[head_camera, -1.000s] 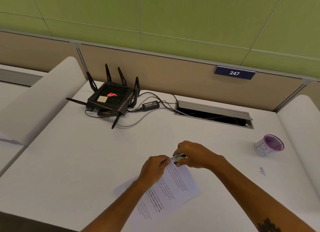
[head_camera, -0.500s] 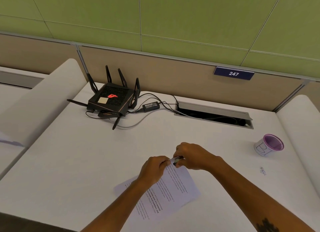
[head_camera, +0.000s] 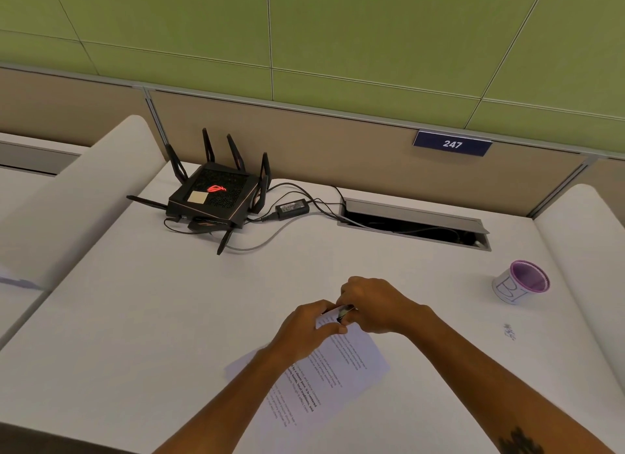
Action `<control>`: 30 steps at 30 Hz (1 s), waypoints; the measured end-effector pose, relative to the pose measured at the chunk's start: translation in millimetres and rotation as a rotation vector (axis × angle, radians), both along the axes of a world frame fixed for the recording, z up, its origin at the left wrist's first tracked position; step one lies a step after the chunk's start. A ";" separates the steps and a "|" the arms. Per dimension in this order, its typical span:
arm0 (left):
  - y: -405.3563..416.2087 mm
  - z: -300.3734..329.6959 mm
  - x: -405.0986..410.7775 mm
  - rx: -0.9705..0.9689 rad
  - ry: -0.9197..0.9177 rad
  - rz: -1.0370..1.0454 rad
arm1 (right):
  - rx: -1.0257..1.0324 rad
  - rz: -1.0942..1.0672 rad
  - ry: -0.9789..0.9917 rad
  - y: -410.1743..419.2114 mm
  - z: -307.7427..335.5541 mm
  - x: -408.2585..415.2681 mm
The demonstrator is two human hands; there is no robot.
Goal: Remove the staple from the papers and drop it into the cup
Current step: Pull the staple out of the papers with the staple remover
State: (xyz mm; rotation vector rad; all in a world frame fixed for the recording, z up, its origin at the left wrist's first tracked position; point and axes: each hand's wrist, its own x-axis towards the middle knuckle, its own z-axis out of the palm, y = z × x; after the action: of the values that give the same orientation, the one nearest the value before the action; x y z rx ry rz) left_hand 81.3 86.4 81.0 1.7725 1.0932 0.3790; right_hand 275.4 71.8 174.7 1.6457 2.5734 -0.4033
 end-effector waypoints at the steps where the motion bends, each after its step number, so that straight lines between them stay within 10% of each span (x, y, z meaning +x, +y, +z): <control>1: -0.6 0.7 0.6 0.007 -0.007 -0.001 | 0.001 0.001 -0.004 0.0 -0.2 0.5; 21: -5.0 15.9 2.2 -0.025 -0.120 0.147 | -0.022 -0.130 0.063 -1.3 -3.9 13.0; 30: -1.6 27.1 -2.5 -0.045 -0.135 0.282 | 0.111 -0.841 0.816 -37.3 -13.4 7.6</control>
State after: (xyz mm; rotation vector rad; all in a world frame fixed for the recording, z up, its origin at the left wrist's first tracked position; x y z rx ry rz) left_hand 78.8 84.8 108.1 1.5326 1.2465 0.6306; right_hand 282.9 34.5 161.3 3.0670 2.1170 -1.1927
